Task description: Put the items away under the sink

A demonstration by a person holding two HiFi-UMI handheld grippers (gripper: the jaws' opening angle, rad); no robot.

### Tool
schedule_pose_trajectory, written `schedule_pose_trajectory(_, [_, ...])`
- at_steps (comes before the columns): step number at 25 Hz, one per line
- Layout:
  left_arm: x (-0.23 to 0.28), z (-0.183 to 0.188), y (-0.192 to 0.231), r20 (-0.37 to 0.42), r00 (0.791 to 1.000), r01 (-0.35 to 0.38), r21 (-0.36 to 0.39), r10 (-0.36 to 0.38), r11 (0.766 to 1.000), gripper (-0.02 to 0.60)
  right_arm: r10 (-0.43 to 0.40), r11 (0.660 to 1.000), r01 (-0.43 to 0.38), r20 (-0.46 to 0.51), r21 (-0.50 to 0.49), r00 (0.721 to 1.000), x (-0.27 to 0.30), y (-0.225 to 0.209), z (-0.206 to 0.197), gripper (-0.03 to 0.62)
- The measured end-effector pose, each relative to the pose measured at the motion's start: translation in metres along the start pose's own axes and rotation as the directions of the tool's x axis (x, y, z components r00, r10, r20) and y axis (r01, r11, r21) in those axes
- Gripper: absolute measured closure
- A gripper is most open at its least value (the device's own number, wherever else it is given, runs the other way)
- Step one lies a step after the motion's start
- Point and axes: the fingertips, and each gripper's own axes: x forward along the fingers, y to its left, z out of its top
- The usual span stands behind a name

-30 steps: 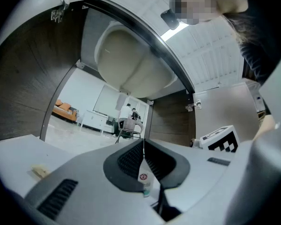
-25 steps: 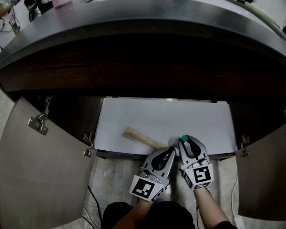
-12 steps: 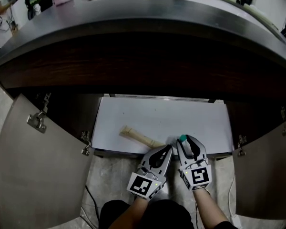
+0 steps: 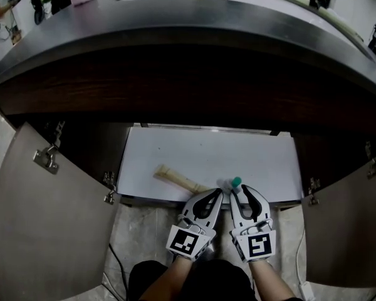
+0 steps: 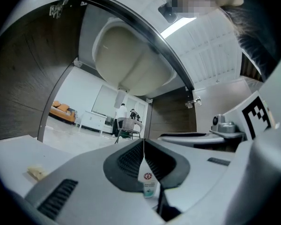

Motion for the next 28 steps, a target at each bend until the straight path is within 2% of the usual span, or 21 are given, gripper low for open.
schedule_pose_trajectory(4, [0.004,0.005,-0.001,0.023,1.0,-0.015,-0.015,0.015,1.0,0.571,0.036,0.999,-0.037,0.01,0.007,0.999,-0.001,0.009,0.006,0.542])
schedule_pose_trajectory(6, [0.007,0.011,-0.005,0.042,0.999,-0.004,-0.018,0.005,1.0,0.571,0.044,0.999,-0.044,0.011,0.028,0.999,-0.001,0.011,0.009,0.556])
schedule_pose_trajectory(9, [0.009,0.02,-0.01,0.072,0.997,-0.003,0.02,0.002,1.0,0.571,0.053,0.997,-0.054,0.024,0.046,0.998,0.002,0.015,0.015,0.562])
schedule_pose_trajectory(11, [0.006,0.033,-0.009,0.083,0.996,-0.031,0.078,0.024,0.996,0.571,0.06,0.996,-0.062,0.033,0.061,0.998,0.003,0.019,0.019,0.563])
schedule_pose_trajectory(13, [0.004,0.048,-0.011,0.054,0.997,-0.057,0.232,0.046,0.971,0.571,0.076,0.994,-0.08,0.049,0.079,0.996,0.002,0.02,0.032,0.563])
schedule_pose_trajectory(14, [0.003,0.054,-0.014,0.038,0.997,-0.08,0.284,0.072,0.955,0.572,0.087,0.992,-0.092,0.059,0.082,0.994,0.0,0.021,0.042,0.563])
schedule_pose_trajectory(15, [0.002,0.06,-0.016,0.031,0.994,-0.111,0.291,0.107,0.95,0.572,0.097,0.992,-0.102,0.064,0.076,0.993,-0.003,0.021,0.054,0.563])
schedule_pose_trajectory(18, [-0.001,0.077,-0.027,0.029,0.983,-0.184,0.21,0.181,0.96,0.572,0.11,0.992,-0.113,0.047,0.053,0.993,-0.014,0.019,0.084,0.563])
schedule_pose_trajectory(21, [-0.006,0.094,-0.039,0.015,0.981,-0.194,0.159,0.194,0.968,0.573,0.124,0.99,-0.124,0.002,0.06,0.992,-0.024,0.017,0.102,0.563])
schedule_pose_trajectory(25, [-0.029,0.122,-0.057,-0.052,0.985,-0.155,0.149,0.164,0.977,0.574,0.167,0.98,-0.163,-0.022,0.115,0.986,-0.041,0.03,0.136,0.563])
schedule_pose_trajectory(28, [-0.045,0.156,-0.061,-0.124,0.975,-0.16,0.174,0.183,0.972,0.574,0.219,0.966,-0.213,-0.027,0.149,0.975,-0.051,0.046,0.173,0.563])
